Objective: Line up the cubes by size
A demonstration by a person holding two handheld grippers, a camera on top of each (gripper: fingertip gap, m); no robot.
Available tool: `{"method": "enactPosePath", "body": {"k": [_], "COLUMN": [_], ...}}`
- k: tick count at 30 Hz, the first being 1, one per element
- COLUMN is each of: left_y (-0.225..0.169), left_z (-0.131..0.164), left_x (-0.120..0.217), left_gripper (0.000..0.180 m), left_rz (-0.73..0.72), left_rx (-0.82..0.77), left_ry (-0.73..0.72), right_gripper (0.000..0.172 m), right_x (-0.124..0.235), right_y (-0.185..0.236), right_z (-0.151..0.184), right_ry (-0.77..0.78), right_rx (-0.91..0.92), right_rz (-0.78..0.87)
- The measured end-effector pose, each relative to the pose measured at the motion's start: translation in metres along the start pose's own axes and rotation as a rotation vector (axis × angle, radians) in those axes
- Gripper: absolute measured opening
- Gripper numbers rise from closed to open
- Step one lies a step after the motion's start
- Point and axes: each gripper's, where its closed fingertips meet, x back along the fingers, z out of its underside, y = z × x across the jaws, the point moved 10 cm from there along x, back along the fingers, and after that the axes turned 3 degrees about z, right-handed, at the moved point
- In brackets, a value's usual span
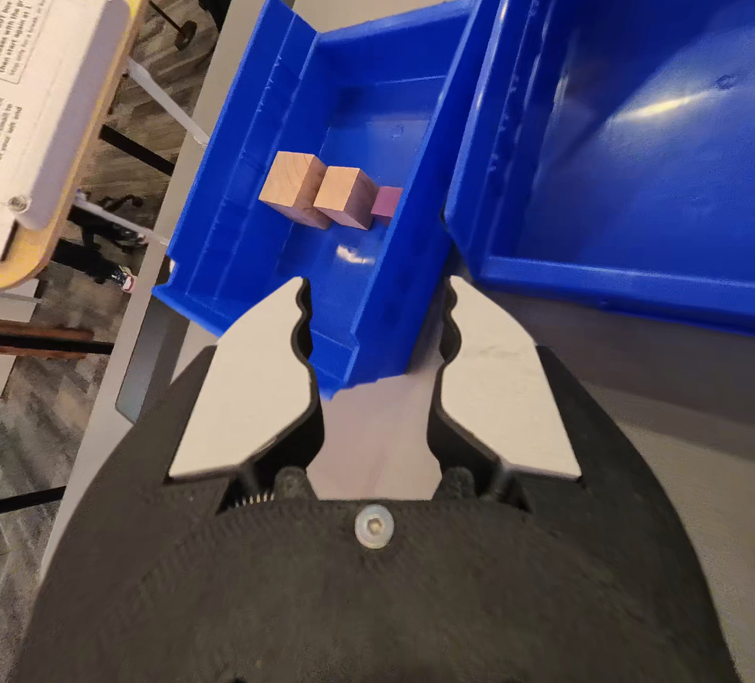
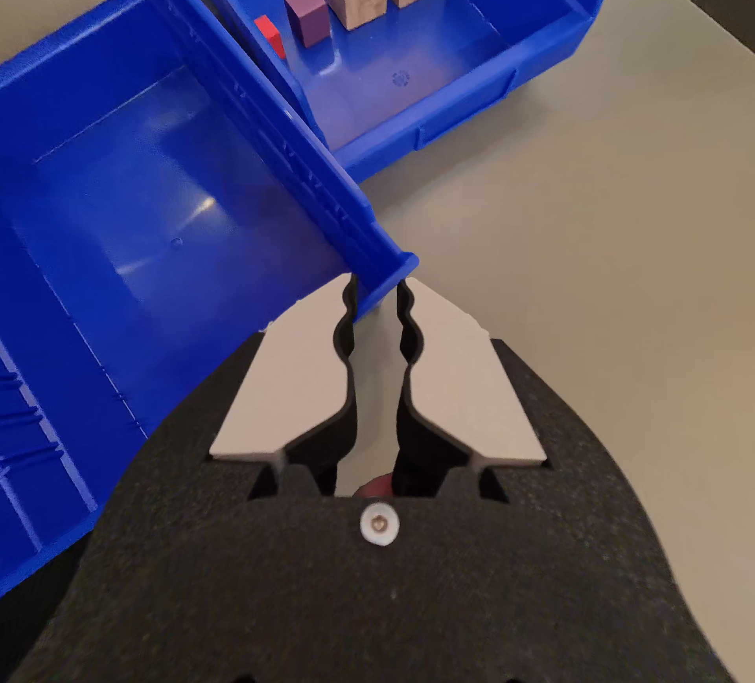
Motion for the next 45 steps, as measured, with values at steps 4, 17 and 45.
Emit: {"method": "enactPosePath", "body": {"k": [4,17,45], "left_y": [0.004,0.008,0.01], "left_z": [-0.003,0.018,0.037], "left_x": [-0.03,-0.027,0.054], "left_gripper": [0.051,0.014,0.043], "left_rz": [0.038,0.129,0.033], "left_rx": [-0.019,-0.098,0.005], "left_ry": [0.066,0.202,0.095], "right_gripper": [0.018,0.017,0.041], "right_x": [0.007,0.027,0.057], "right_y": [-0.015,-0.057,-0.081], "right_z": [0.007,0.024,0.034], "right_ry": [0.014,0.081,0.144], "right_rx": [0.01,0.074,0.059], "right_rz": [-0.001,0.04,0.194]}}
